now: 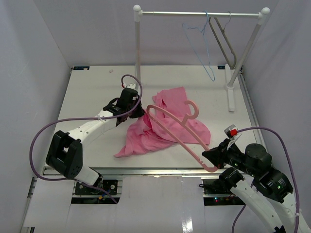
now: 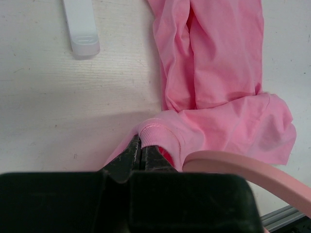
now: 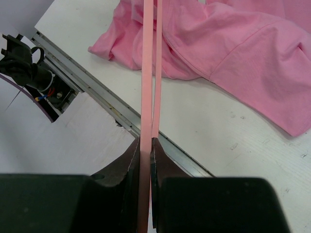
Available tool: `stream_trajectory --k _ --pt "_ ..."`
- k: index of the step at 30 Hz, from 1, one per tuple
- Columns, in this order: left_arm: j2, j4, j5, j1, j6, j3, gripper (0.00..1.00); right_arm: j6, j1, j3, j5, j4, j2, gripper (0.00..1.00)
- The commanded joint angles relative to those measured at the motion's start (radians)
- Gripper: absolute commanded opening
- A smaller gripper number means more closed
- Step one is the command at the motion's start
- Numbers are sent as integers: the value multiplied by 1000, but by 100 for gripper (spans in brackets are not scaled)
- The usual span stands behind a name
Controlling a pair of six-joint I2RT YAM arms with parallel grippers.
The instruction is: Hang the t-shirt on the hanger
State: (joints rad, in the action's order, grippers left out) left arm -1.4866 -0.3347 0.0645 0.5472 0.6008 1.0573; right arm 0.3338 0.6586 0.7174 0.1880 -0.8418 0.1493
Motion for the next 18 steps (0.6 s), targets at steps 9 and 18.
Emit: stream_trajectory --k 9,18 --pt "81 -20 -24 -4 -33 65 0 -7 -19 -42 59 77 -1 8" --pt "96 -7 -109 -4 -74 77 0 -14 -23 -75 106 119 23 8"
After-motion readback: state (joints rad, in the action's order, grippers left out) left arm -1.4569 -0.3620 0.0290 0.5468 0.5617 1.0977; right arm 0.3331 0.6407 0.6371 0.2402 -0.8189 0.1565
